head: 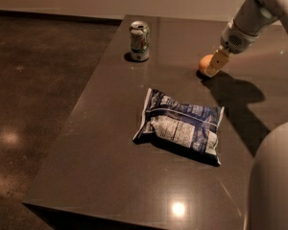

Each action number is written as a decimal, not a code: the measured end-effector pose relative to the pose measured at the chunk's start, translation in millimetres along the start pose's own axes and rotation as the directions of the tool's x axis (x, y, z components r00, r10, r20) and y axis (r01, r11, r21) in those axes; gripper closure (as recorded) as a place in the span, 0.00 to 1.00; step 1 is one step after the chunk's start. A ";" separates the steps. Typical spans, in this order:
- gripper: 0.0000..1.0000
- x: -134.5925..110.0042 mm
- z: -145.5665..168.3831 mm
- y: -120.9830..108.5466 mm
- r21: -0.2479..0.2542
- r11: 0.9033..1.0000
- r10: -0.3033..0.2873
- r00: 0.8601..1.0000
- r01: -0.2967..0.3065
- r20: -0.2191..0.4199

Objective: Move orange near blue chip bag

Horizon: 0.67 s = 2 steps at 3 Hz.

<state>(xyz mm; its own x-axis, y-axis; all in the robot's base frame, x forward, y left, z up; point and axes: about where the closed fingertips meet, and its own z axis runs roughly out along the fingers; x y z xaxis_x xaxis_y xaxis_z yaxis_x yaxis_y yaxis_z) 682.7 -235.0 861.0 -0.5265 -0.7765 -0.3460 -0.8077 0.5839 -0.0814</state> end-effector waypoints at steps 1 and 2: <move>0.83 -3.8 -1.2 7.0 -0.028 1.000 -0.012 1.000 0.012 0.014; 1.00 -3.0 -14.3 25.3 -0.071 0.995 -0.064 0.998 0.066 0.021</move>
Offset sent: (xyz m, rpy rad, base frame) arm -0.0594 0.0173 0.0365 0.0407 0.0608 0.1934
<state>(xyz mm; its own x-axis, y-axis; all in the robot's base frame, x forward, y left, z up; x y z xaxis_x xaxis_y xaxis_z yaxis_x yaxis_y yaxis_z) 660.1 -221.3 873.4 -0.4678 -0.8072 -0.3601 -0.8572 0.5136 -0.0376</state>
